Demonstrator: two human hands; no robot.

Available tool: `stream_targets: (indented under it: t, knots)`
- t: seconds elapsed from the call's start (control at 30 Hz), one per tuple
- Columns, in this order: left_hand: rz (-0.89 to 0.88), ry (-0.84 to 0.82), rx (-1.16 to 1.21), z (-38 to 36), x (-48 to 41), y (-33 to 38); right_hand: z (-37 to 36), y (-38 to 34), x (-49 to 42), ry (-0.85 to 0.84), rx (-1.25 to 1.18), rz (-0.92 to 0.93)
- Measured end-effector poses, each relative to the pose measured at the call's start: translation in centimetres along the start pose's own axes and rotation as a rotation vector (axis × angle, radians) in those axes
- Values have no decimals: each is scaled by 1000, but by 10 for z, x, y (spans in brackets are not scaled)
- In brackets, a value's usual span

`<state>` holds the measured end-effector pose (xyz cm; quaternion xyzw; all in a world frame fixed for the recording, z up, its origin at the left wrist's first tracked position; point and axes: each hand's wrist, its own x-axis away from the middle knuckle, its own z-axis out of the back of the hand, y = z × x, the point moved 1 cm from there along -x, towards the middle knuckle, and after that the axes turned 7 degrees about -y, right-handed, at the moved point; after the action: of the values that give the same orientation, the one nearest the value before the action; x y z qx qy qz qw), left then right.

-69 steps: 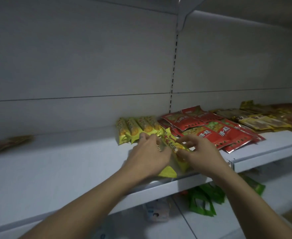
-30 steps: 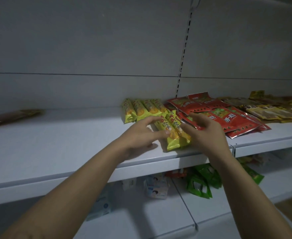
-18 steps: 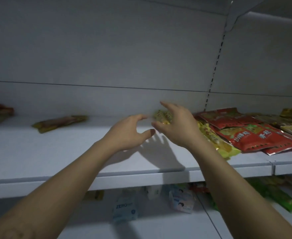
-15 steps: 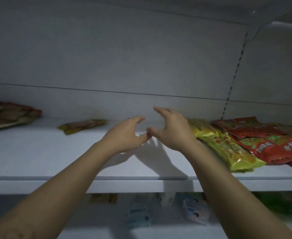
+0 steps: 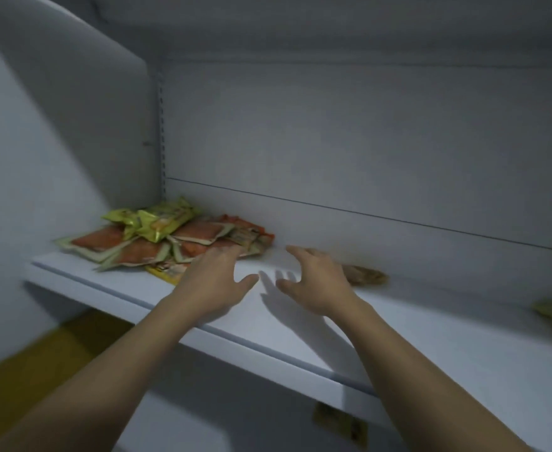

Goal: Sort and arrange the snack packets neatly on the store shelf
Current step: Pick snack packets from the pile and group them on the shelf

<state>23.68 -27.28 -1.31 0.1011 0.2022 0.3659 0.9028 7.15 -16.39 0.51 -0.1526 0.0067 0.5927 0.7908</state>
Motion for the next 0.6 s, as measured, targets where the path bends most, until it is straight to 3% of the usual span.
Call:
stream_targets:
  t: [0.4,0.6]
  knots:
    - [185,264,-57,55,-8,-144,-61,-148,-115,56,-74,155]
    - [274,201,-210,61,-51,-165,-78,-146,-133,204,-186,196]
